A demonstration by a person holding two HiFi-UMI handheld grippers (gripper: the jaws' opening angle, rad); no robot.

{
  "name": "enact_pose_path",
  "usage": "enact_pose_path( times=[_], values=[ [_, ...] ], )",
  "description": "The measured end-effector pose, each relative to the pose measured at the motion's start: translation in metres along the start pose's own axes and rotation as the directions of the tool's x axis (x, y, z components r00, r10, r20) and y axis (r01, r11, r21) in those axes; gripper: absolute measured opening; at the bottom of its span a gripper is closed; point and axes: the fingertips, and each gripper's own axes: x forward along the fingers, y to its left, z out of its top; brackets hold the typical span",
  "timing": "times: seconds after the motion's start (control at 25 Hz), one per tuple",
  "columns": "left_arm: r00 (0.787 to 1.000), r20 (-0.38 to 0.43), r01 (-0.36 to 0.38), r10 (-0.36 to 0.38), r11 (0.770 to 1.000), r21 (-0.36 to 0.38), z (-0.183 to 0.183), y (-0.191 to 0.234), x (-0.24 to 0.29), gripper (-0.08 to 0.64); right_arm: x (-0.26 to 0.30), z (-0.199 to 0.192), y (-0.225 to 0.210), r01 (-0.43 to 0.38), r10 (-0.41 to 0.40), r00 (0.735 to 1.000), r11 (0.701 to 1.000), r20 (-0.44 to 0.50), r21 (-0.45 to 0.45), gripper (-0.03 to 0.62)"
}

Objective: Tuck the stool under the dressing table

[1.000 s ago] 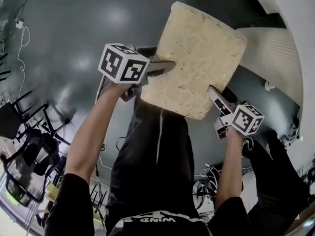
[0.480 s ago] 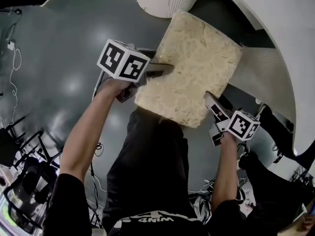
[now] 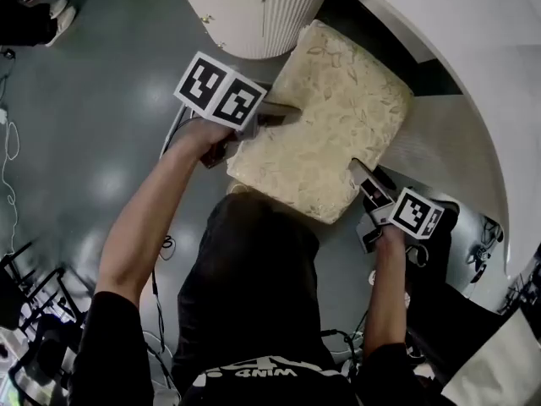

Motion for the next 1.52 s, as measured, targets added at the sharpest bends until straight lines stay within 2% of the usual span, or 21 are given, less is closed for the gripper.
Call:
enact_pose_path(
  times=[0.08, 0.32, 0.48, 0.56, 0.68, 0.8, 0.92, 1.04, 1.32, 1.52],
  values=[
    [1.000, 0.004, 0.011, -0.011, 1.000, 0.011, 0.000, 0.001, 0.002, 0.331, 0.002, 0.000, 0.003, -0.012, 0.012, 1.000, 1.000, 0.021, -0.016, 0.334],
    [0.998, 0.057, 0.013, -0.012, 1.000, -0.007, 0.002, 0.000, 0.003, 0.331, -0.006, 0.002, -0.011, 0.035, -0.036, 0.997, 0.999, 0.061, 0.019, 0.334],
    [0.996, 0.079, 0.035, -0.033, 0.999, -0.015, -0.001, 0.003, 0.006, 0.331, -0.010, -0.005, -0.015, 0.096, -0.103, 0.990, 0.993, 0.098, 0.074, 0.334],
    [0.996, 0.077, 0.036, -0.033, 0.999, -0.033, -0.001, 0.003, 0.006, 0.331, -0.011, -0.003, -0.013, 0.090, -0.097, 0.990, 0.994, 0.099, 0.069, 0.334],
    [0.998, 0.054, 0.018, -0.015, 0.998, -0.060, 0.000, 0.001, 0.004, 0.331, -0.014, -0.004, -0.011, 0.097, -0.108, 0.990, 0.989, 0.094, 0.109, 0.334],
    [0.999, 0.053, 0.010, -0.006, 0.998, -0.064, 0.001, 0.000, 0.002, 0.331, -0.013, -0.001, -0.008, 0.068, -0.080, 0.988, 0.993, 0.129, 0.094, 0.333],
    [0.998, 0.069, 0.004, 0.000, 0.998, -0.068, 0.002, 0.002, 0.003, 0.331, -0.016, -0.003, -0.011, 0.092, -0.111, 0.980, 0.988, 0.166, 0.122, 0.333],
    [0.997, 0.073, -0.006, 0.012, 0.997, -0.083, 0.002, 0.001, 0.001, 0.331, -0.015, 0.001, -0.007, 0.056, -0.079, 0.974, 0.992, 0.214, 0.109, 0.333],
    [0.989, 0.144, -0.022, 0.035, 0.995, -0.094, 0.006, -0.008, -0.008, 0.332, -0.026, 0.006, 0.004, 0.057, -0.089, 0.936, 0.993, 0.342, 0.101, 0.332],
    [0.980, 0.177, -0.078, 0.094, 0.992, -0.095, 0.006, -0.011, -0.022, 0.331, -0.028, 0.002, 0.009, 0.052, -0.098, 0.932, 0.989, 0.350, 0.138, 0.330]
  ],
)
